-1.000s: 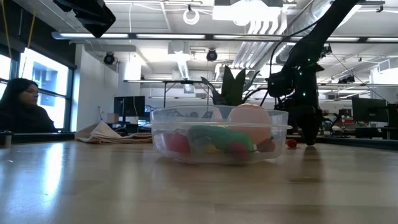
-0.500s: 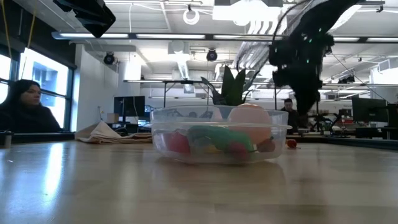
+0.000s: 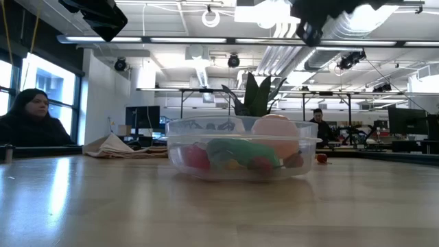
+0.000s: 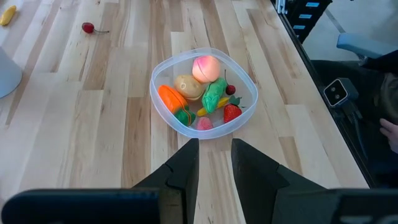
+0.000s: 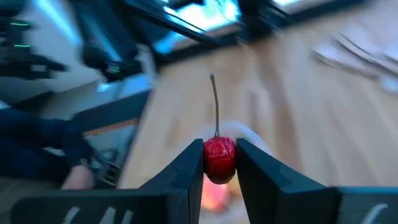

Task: Pick and placing Produce into tupperware
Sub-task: Put the top cherry into the transparent container

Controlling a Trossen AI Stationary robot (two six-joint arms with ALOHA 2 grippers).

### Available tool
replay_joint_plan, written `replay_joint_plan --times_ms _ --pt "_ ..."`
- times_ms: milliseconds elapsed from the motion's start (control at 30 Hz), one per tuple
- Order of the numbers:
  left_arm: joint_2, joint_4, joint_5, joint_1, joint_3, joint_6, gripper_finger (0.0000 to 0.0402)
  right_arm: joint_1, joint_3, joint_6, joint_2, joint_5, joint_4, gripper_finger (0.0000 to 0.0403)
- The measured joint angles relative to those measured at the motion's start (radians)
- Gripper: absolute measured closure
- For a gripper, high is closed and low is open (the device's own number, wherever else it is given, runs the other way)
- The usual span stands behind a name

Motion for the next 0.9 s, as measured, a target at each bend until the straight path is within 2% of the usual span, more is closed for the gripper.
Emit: replay_joint_plan --times_ms 100,200,433,667,900 --pt "0.000 0.000 0.000 0.000 0.000 0.000 0.0318 0.105 0.000 -0.001 0.022 0.023 0.102 0.0324" --pt "0.000 0.000 0.000 0.000 0.000 0.000 0.0318 0.202 0.000 -0.024 0.078 0.113 0.149 0.0324" --pt "0.000 0.000 0.000 0.000 0.000 0.000 0.0318 0.355 0.000 -0.141 0.305 0.308 0.299 0.0324" --pt "0.000 0.000 0.000 0.000 0.000 0.000 0.0318 0.356 0.000 -0.158 0.535 0.334 0.437 0.0324" --pt "0.000 0.000 0.000 0.000 0.000 0.000 0.0318 0.339 0.000 -0.159 0.650 0.338 0.449 0.0324"
